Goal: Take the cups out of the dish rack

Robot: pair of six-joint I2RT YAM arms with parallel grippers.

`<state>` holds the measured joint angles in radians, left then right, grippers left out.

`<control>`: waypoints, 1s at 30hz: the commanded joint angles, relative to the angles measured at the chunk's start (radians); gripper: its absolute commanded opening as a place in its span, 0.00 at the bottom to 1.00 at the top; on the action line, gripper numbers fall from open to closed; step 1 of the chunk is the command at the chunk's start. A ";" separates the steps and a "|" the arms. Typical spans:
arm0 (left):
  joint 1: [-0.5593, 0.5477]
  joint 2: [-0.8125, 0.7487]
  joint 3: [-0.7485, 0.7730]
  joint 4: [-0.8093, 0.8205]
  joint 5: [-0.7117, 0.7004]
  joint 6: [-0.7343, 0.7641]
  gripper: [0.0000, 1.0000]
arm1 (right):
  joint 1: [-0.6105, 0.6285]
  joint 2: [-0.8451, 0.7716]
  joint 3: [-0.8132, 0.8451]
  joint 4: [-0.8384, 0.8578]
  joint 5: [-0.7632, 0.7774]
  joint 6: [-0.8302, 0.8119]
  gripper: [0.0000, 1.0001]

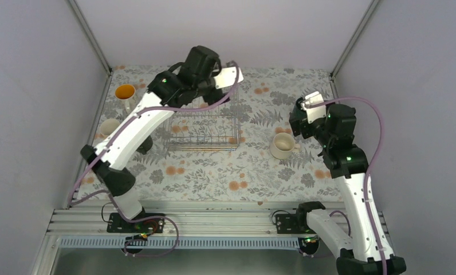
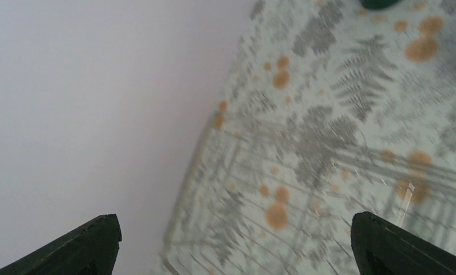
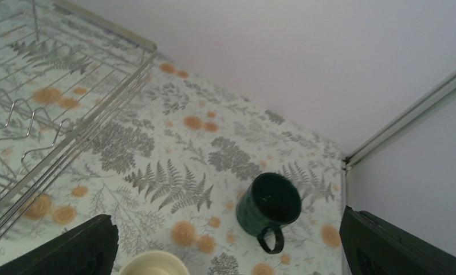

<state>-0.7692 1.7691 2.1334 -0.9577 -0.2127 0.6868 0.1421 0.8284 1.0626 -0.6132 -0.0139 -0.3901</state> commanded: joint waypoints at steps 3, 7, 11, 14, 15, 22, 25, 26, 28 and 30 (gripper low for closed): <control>0.120 -0.267 -0.425 0.182 0.093 -0.106 1.00 | -0.005 0.002 -0.100 0.115 -0.066 0.021 1.00; 0.149 -0.575 -0.924 0.543 -0.076 -0.215 1.00 | -0.004 -0.009 -0.163 0.176 -0.061 0.037 1.00; 0.179 -0.829 -1.188 0.700 -0.181 -0.285 1.00 | -0.006 -0.052 -0.229 0.242 -0.052 0.084 1.00; 0.191 -0.985 -1.342 0.769 -0.244 -0.335 1.00 | -0.005 -0.101 -0.312 0.337 -0.004 0.152 1.00; 0.194 -1.031 -1.390 0.791 -0.271 -0.354 1.00 | -0.006 -0.120 -0.341 0.354 -0.011 0.155 1.00; 0.203 -1.330 -1.703 0.908 -0.415 -0.428 1.00 | -0.005 -0.324 -0.566 0.470 -0.136 0.148 1.00; 0.212 -1.437 -1.797 0.885 -0.386 -0.447 1.00 | -0.006 -0.369 -0.598 0.486 -0.121 0.165 1.00; 0.218 -1.472 -1.826 0.884 -0.391 -0.455 1.00 | -0.006 -0.363 -0.595 0.478 -0.126 0.159 1.00; 0.220 -1.537 -1.874 0.871 -0.382 -0.465 1.00 | -0.006 -0.344 -0.590 0.462 -0.134 0.156 1.00; 0.222 -1.602 -1.905 0.883 -0.430 -0.487 1.00 | -0.006 -0.326 -0.592 0.469 -0.103 0.187 1.00</control>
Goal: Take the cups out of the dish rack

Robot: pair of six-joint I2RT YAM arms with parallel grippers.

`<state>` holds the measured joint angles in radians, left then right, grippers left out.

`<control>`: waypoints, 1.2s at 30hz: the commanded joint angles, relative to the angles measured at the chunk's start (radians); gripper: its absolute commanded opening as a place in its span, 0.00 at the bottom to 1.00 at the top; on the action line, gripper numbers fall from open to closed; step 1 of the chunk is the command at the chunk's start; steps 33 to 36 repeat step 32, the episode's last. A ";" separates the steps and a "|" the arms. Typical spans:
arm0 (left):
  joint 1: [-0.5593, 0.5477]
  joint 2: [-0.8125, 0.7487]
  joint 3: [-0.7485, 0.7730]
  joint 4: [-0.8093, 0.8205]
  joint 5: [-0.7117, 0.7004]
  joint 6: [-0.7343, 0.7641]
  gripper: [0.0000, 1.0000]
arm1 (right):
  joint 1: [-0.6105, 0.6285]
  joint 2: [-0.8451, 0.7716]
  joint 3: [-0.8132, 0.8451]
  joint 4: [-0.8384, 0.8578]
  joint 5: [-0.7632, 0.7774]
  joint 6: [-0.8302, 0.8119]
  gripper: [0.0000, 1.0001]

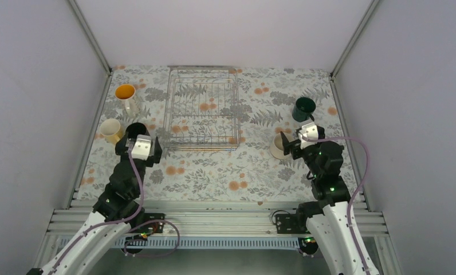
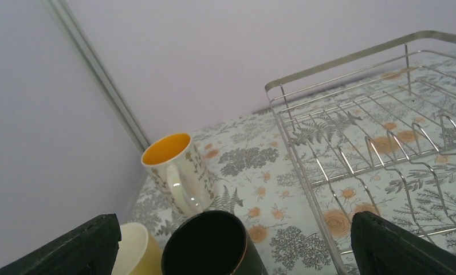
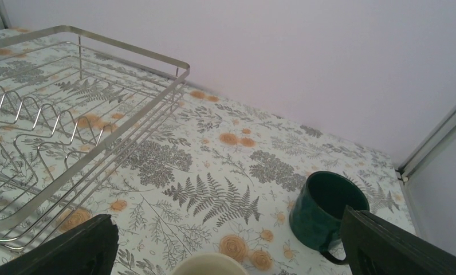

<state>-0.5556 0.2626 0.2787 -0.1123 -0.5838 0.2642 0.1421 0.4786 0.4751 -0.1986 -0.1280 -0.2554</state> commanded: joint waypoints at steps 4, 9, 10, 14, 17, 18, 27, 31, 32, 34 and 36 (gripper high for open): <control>0.013 -0.129 -0.068 0.048 -0.146 -0.122 1.00 | -0.006 0.030 -0.013 0.044 0.053 0.131 1.00; 0.013 -0.183 -0.122 0.065 -0.140 -0.117 1.00 | -0.005 0.021 -0.037 0.005 -0.024 0.097 1.00; 0.013 -0.180 -0.131 0.073 -0.158 -0.121 1.00 | -0.006 0.024 -0.036 0.002 -0.022 0.098 1.00; 0.013 -0.171 -0.183 0.118 -0.232 -0.128 1.00 | -0.005 0.030 -0.038 -0.001 -0.028 0.098 1.00; 0.013 -0.166 -0.190 0.120 -0.221 -0.126 1.00 | -0.006 0.028 -0.038 -0.001 -0.038 0.096 1.00; 0.013 -0.164 -0.192 0.122 -0.221 -0.126 1.00 | -0.006 0.027 -0.038 -0.001 -0.038 0.096 1.00; 0.013 -0.151 -0.194 0.128 -0.225 -0.132 1.00 | -0.006 0.019 -0.044 0.002 -0.025 0.102 1.00; 0.012 -0.156 -0.199 0.128 -0.217 -0.126 1.00 | -0.006 0.016 -0.044 0.004 -0.009 0.109 1.00; 0.012 -0.159 -0.196 0.127 -0.213 -0.122 1.00 | -0.004 0.013 -0.045 0.004 -0.010 0.108 1.00; 0.012 -0.159 -0.196 0.127 -0.213 -0.122 1.00 | -0.004 0.013 -0.045 0.004 -0.010 0.108 1.00; 0.012 -0.159 -0.196 0.127 -0.213 -0.122 1.00 | -0.004 0.013 -0.045 0.004 -0.010 0.108 1.00</control>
